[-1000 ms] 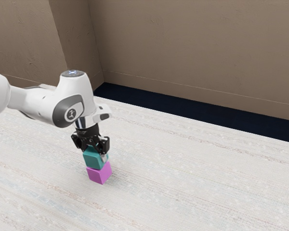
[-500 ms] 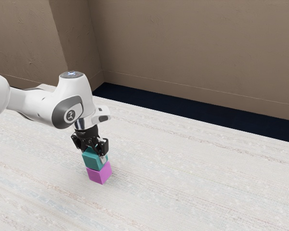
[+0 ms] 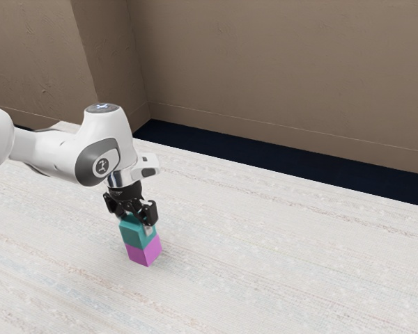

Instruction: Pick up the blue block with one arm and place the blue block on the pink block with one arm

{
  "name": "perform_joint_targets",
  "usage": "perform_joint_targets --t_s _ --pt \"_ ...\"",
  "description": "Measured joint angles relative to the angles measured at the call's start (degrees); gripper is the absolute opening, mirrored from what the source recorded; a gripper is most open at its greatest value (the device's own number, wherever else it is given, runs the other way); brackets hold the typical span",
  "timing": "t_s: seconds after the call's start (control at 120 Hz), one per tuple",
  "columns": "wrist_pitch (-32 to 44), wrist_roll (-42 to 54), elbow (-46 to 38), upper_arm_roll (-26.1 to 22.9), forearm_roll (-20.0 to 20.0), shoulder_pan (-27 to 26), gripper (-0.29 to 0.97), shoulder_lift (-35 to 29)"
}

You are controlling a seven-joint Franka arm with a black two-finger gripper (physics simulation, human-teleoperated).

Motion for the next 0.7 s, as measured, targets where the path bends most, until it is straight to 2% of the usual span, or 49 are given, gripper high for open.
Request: perform_joint_targets --t_s 0.292,0.342,0.408,0.475,0.567,0.7 --pt "-0.1 2.7 0.2 0.0 -0.3 0.0 0.64 -1.6" --pt "-0.2 3.0 0.3 0.0 -0.3 0.0 0.65 -3.4" --pt "-1.9 3.4 1.4 -0.2 -0.2 0.3 0.66 -10.2" --pt "-7.7 3.8 7.3 0.1 -0.2 -0.3 0.66 -13.9" --pt "-18.4 4.8 17.7 1.6 0.0 -0.2 0.67 -14.6" --pt "-29.6 6.4 23.7 2.0 1.2 -0.3 0.67 -14.3"
